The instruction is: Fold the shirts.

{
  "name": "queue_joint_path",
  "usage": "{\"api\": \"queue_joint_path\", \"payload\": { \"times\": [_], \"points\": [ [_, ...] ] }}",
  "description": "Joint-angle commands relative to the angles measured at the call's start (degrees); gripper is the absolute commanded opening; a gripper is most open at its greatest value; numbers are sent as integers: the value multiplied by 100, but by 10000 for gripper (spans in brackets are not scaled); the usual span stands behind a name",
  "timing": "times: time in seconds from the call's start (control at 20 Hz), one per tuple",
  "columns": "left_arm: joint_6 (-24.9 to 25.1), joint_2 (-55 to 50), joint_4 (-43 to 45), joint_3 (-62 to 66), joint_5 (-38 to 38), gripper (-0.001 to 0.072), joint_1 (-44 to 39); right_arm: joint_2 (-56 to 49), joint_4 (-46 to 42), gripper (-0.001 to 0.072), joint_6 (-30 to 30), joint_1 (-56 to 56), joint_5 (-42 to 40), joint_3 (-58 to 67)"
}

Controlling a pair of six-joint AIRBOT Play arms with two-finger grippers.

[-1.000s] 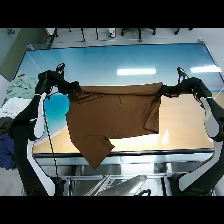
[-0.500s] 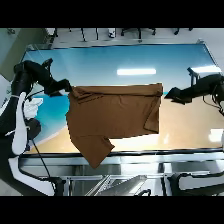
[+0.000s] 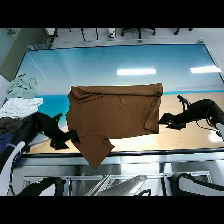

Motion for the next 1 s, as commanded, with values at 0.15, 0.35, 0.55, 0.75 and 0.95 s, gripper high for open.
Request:
{"api": "queue_joint_path", "payload": {
  "times": [0.15,0.35,0.55,0.75,0.95],
  "points": [
    [-72,669,-964,-1622,-1491,704,-575,48,4,690,-37,37,96,-149],
    [-42,94,-1368,-1307,-2153,546,-973,46,22,690,-39,37,96,-149],
    [160,-542,-1292,-321,-2133,16,-1384,-4,26,690,-39,39,92,-151],
    [151,-584,-990,470,-1519,16,-1405,-302,280,690,-94,348,98,-151],
    [66,-11,-756,603,-1097,15,-1187,-715,977,542,-492,743,125,-144]
  ]
}}
